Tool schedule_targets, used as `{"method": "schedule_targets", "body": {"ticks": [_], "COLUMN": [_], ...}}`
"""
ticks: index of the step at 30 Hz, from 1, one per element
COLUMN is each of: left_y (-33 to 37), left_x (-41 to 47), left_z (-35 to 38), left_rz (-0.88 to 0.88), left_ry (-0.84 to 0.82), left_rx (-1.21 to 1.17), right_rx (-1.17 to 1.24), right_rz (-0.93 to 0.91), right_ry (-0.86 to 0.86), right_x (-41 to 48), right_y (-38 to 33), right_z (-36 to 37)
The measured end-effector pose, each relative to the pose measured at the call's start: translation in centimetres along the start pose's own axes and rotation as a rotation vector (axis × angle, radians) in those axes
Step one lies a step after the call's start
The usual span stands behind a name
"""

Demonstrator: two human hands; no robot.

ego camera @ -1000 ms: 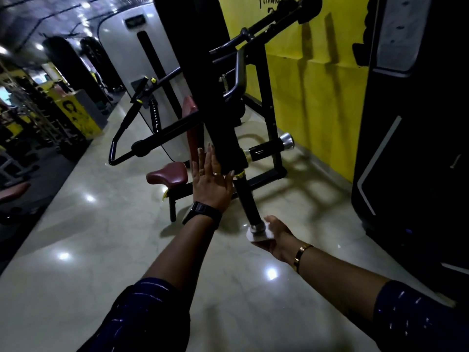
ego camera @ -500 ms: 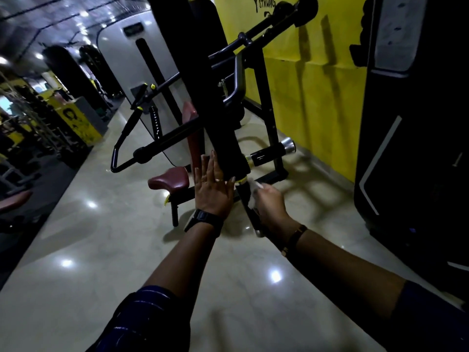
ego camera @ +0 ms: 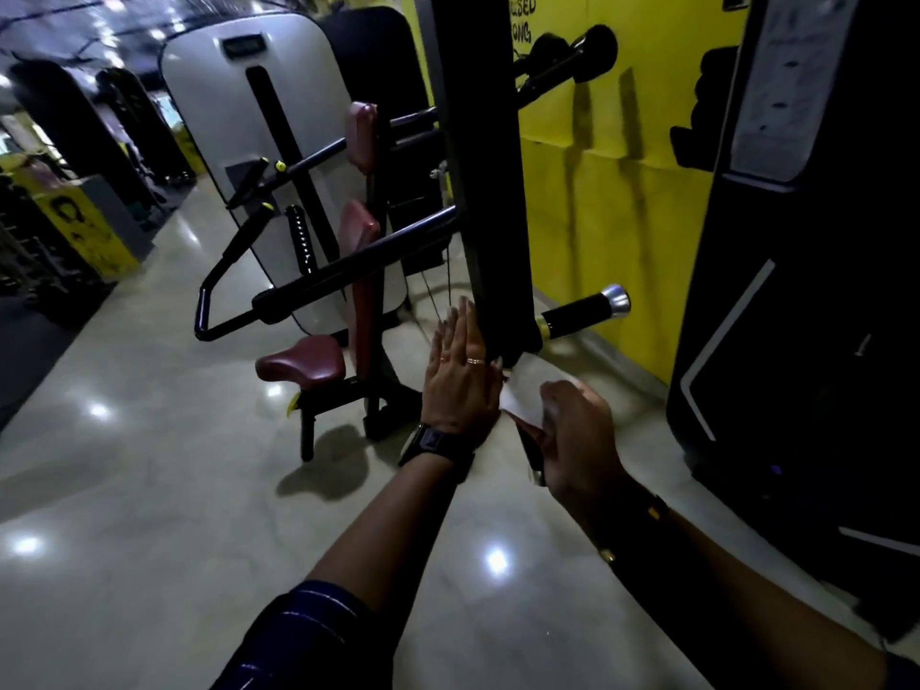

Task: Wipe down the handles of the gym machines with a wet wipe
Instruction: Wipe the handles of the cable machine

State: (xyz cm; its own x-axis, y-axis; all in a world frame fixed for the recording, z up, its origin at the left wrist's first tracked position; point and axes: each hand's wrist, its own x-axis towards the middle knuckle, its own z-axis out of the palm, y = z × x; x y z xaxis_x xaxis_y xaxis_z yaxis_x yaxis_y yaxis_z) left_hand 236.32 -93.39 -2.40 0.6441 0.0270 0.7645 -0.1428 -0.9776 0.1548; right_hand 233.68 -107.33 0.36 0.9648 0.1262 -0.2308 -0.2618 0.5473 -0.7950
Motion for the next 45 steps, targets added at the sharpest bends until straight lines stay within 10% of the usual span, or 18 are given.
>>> {"method": "schedule_targets", "body": {"ticks": [7,11,16,19,36,45], "left_y": [-6.2,-10.9,-12.6,-14.0,-20.6,-17.2], "left_x": [-0.5,0.0,1.3,1.5,9.4,11.4], "left_z": [-1.7,-4.2,-6.6,-6.1,3.4,8.5], "left_rz": [0.094,0.041,-0.713,-0.945,-0.851,-0.769], "left_ry": [-0.135,-0.468,-0.822,-0.946,-0.945,-1.255], "left_rx": [0.001,-0.374,-1.285,-1.433,-1.410,-1.505], "right_rx": [0.055,0.039,0.168,0.154,0.209,0.213], "right_rz": [-0.076,-0.106,-0.086,-0.071,-0.201,-0.394], "right_ry": [0.206,0.228,0.231,0.274,0.345,0.582], "right_x": [-1.4,-3.1,-2.8,-1.8,10.4,12.7], "right_y": [5.1,7.9,10.8,11.4,12.9,11.1], "right_z": [5.2,10.1,13.7,14.7,17.6,16.0]}}
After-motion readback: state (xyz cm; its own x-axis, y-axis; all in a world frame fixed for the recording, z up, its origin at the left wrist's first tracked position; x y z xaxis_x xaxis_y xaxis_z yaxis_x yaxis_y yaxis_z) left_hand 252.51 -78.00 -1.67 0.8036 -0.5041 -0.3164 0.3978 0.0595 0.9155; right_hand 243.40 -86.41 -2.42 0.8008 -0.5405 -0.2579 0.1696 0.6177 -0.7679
